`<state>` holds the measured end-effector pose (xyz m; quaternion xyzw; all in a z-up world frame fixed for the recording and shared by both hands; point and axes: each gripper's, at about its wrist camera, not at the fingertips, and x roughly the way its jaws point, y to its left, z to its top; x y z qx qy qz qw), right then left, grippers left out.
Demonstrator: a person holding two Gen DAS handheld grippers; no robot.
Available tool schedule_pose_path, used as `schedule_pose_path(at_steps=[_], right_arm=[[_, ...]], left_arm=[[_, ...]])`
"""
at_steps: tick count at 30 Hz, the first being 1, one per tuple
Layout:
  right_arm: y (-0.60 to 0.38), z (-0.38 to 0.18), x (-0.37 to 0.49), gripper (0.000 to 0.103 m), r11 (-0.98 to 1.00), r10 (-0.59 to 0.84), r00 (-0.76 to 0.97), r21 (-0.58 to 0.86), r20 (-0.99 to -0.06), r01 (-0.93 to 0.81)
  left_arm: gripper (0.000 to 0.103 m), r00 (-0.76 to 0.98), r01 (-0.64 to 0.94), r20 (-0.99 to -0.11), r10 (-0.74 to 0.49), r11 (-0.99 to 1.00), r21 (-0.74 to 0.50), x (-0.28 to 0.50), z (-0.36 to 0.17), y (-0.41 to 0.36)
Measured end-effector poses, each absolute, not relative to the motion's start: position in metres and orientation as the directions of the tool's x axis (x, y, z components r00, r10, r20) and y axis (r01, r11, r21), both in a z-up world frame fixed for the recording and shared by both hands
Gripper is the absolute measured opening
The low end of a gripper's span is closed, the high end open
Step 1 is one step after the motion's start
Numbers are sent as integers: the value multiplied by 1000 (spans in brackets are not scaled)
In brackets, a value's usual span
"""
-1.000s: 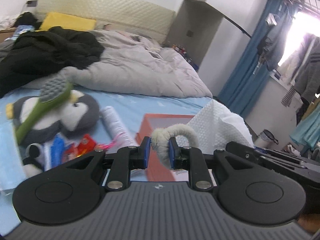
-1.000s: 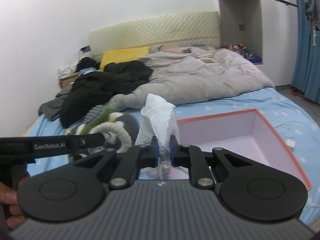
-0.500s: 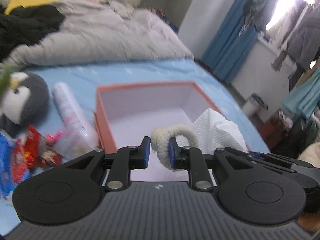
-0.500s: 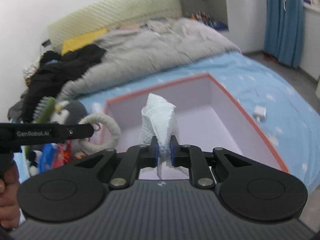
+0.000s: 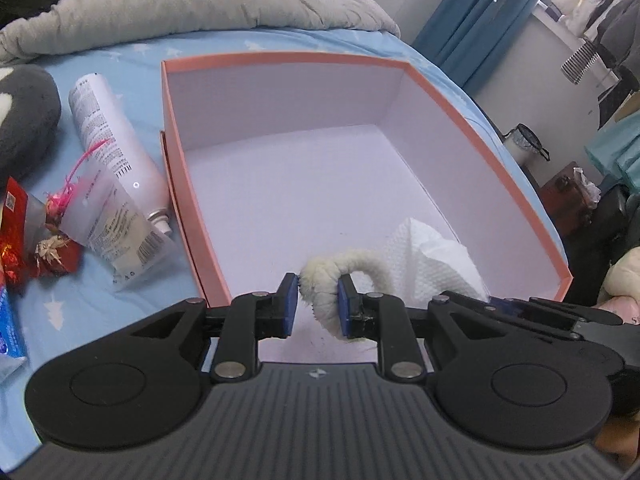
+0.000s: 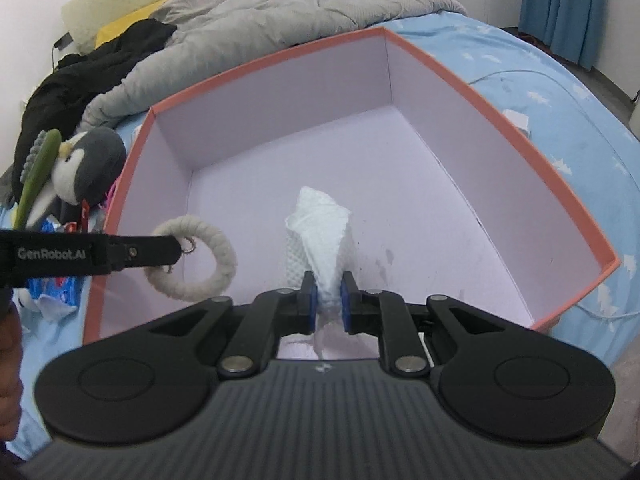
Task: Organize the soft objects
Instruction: 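Open both grippers to drop the rope ring and tissue into the box, then move both open grippers back toward the face mask and snack bag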
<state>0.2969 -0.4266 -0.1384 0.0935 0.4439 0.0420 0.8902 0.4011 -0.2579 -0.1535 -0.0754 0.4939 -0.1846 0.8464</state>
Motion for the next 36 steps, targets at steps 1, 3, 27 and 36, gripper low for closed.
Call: schedule_pose_path(at_steps=[1,3,27,36], right_arm=[[-427,-138,296,20,979,158,602,204,-782,8],[-428,-134,296,29,978,159,605,208,-780,10],[-390,-3,181,41,964,186,835,258,-517,-56],[-354,16,135,41,971,196,872,215,-448,-108]], left_arm=[[31,442,242,-812,-382,922,-302,401,-153,-259],[41,446,249,-807,-387,920,-304,393,-146,-258],[47,701,324,-576,-420,907,-268,253,6,-186],[47,771,305,-507,-386,922,-238,183,32,-142]])
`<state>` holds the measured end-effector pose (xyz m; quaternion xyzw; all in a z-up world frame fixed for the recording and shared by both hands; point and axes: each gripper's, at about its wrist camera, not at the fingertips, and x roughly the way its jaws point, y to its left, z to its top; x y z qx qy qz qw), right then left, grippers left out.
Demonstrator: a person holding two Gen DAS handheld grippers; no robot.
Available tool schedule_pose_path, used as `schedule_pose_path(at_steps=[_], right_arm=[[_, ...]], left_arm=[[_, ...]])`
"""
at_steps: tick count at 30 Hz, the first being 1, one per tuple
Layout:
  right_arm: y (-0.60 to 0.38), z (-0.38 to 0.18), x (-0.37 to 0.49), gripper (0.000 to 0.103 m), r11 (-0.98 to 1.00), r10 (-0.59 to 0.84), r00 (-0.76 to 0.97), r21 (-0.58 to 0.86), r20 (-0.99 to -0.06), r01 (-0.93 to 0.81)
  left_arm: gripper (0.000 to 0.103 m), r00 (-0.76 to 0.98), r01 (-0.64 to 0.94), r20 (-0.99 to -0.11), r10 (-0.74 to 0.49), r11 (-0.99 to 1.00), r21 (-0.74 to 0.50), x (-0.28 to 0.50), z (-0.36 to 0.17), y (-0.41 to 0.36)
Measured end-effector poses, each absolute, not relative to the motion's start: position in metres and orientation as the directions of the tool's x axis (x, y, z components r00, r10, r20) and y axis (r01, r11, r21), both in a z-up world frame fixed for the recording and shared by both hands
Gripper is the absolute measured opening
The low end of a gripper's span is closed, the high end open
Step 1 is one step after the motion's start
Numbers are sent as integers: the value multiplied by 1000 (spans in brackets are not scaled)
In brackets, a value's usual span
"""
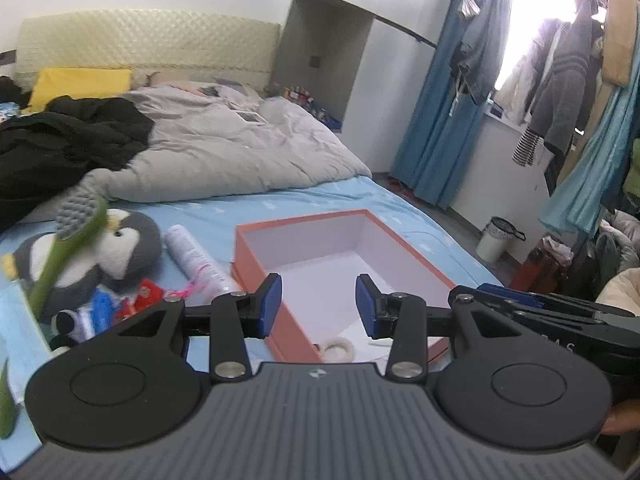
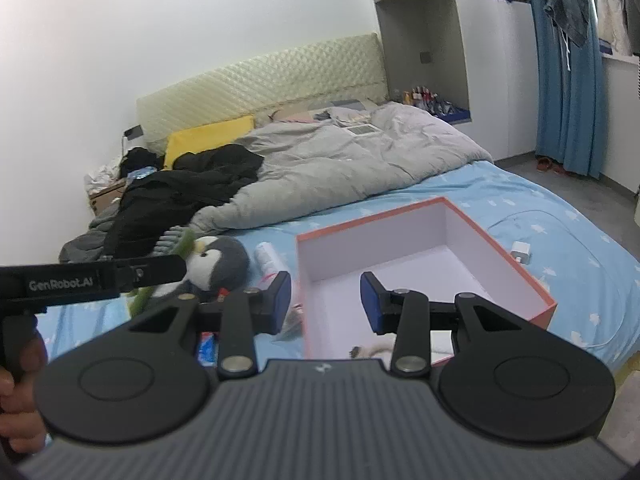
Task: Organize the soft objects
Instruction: 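Move both open grippers back toward the face mask and snack bag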
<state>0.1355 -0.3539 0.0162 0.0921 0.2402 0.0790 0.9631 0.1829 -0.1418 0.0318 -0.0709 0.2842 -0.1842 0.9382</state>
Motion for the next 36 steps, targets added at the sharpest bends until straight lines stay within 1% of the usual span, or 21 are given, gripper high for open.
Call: schedule_pose_path(at_steps=[6,13,22,36], right_arm=[[-327,16,113,41,964,241,876,211,-418,-165],[-294,6,100,41,947,309,852,216,-423,-236],[-261,-14,87,42,935,353,816,215,-457,-284],[-227,-45,78,42,916,402,758,215,-513,-340]], left_arm=[[47,793,251,-500,-348,935,-251,149,31,-104],[47,816,170,-507,-279,953,-250,119,22,-63],[48,817,89,-537,-210,966,-243,94,-1,-28],[50,795,15,-590,-144,976,-219,71,-34,-6]])
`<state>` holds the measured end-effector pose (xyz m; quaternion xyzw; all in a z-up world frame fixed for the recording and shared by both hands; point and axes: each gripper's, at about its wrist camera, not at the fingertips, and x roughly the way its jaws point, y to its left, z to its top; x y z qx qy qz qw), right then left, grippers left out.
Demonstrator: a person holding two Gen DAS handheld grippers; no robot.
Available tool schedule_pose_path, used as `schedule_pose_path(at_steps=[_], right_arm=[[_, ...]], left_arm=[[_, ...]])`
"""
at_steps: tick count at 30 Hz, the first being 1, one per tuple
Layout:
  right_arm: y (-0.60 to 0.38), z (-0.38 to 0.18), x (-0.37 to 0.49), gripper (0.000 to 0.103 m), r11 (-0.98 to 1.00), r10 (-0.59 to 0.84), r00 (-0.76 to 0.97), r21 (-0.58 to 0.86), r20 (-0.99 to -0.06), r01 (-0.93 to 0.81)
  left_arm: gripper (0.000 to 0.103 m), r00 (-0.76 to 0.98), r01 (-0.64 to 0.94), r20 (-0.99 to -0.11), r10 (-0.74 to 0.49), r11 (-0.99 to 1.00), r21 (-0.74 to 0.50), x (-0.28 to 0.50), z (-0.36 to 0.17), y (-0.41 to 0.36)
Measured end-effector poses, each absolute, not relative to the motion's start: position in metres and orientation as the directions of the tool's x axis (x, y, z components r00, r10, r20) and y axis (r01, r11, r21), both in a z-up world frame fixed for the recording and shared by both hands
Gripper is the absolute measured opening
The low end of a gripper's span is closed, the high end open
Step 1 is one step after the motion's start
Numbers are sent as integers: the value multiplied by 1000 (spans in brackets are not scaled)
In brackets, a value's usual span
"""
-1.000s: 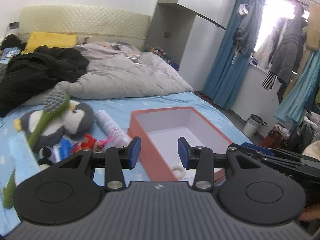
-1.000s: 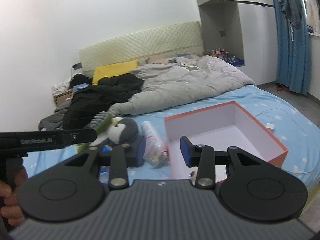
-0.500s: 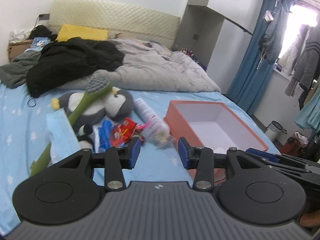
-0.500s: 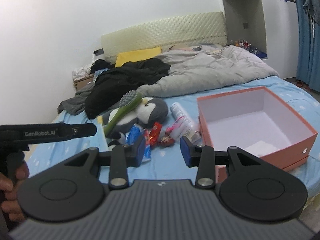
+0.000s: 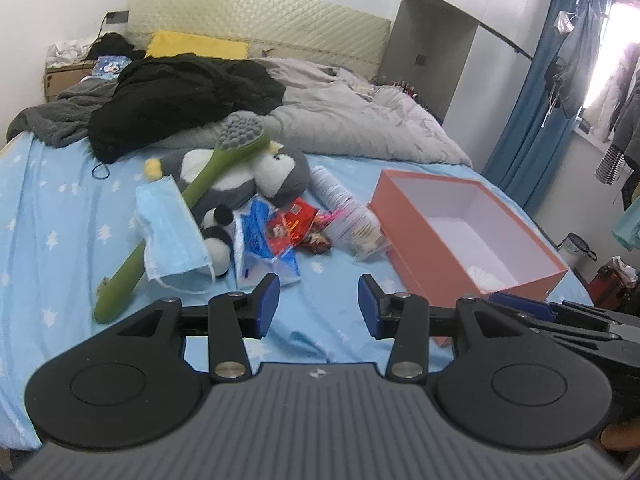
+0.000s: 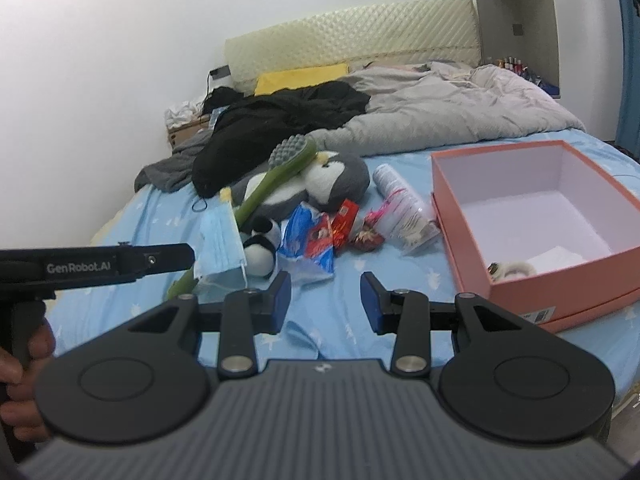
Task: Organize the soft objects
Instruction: 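Move both open grippers back toward the face mask and snack bag, then grasp the blue face mask with the left gripper while the right gripper grasps the blue snack bag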
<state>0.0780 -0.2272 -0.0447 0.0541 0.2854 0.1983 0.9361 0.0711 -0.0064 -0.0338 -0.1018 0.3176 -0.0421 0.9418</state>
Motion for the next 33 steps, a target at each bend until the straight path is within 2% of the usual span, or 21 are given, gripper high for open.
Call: schedule_pose_path(at_steps=[7,17,33], right_arm=[[-217,-61,75,42,911,411,733,218,-541,-350],[-204,-84,84,42,909,412,712,205,-568,-363],[-183,-115,140,41,908,404,710,163,-576,-385]], left_arm=[[56,787,-17,-605,-124,975,-223,65,-50,4],[60,769,-68,-630,-103,968,-241,73,-74,25],[71,735,-158,-677,-29,965,-212,146,-104,52]])
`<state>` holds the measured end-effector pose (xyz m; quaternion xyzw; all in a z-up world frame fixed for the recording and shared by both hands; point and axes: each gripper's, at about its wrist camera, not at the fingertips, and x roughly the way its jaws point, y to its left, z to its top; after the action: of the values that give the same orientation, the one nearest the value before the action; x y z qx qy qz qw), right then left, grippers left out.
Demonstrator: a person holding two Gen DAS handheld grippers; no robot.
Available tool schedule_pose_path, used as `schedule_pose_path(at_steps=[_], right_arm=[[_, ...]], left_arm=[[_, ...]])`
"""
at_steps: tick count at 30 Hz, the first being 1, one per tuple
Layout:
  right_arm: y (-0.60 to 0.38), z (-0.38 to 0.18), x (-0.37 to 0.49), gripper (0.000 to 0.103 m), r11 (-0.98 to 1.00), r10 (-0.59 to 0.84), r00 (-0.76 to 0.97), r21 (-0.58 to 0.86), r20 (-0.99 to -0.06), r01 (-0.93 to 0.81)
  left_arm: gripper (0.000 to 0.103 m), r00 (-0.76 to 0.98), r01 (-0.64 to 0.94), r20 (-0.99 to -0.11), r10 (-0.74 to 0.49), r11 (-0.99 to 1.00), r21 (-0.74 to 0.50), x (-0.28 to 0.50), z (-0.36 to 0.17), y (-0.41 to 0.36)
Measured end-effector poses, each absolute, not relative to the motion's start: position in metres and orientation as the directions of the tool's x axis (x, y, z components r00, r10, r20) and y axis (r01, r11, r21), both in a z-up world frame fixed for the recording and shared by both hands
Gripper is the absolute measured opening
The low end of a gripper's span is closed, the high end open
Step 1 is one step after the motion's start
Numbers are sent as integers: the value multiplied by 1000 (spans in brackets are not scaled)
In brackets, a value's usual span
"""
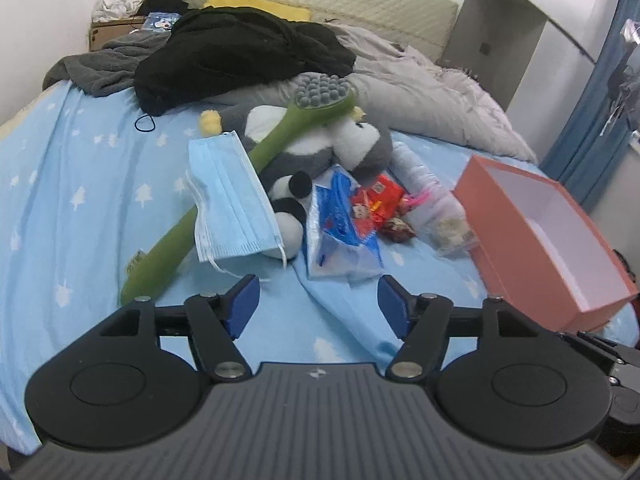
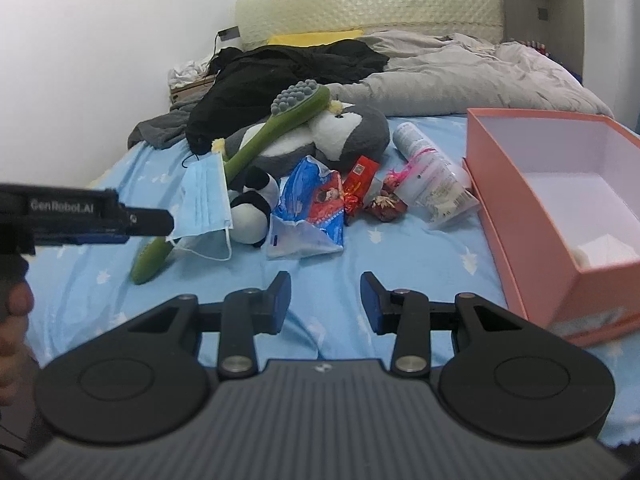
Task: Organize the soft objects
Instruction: 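Grasp the blue face mask with the left gripper while the right gripper grasps the blue snack bag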
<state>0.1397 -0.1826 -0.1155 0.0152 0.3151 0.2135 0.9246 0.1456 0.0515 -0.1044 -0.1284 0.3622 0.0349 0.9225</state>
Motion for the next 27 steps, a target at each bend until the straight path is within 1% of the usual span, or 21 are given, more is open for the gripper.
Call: schedule_pose_path(at_steps=[8,10,11,12,15,16,18,23,27], right_arm=[[-157,-145,184,42,892,420,681,138,-600,-430],[-150,-150,195,51,886,430,673,138,-602,-442],[-147,-152,199,61,885,432,672,137,-602,-445],[-143,-154,205,64,880,440,671,137,-597,-455],[-129,-157,220,64,866,461,663,136,-590,-482],[-125,-158,225,64,864,465,664,134,-586,-486],[-116,-159,236,64,856,479,665,137,-573,-499],[-96,-168,261,64,849,487,655,138,-578,-510],[-85,-179,277,64,858,470,652,135,-595,-496]], left_arm=[[71,697,-197,-717,18,966,-168,195,-134,69],[71,688,-210,-725,33,965,-155,207,-141,75],[71,684,-215,-729,42,966,-146,213,-144,78],[71,678,-221,-733,52,966,-136,219,-147,81],[72,668,-241,-739,83,964,-110,236,-155,91],[76,670,-252,-736,94,962,-107,243,-157,96],[79,668,-278,-734,121,956,-95,253,-161,104],[79,643,-330,-746,176,942,-62,275,-172,122],[79,633,-335,-752,182,941,-54,286,-182,131]])
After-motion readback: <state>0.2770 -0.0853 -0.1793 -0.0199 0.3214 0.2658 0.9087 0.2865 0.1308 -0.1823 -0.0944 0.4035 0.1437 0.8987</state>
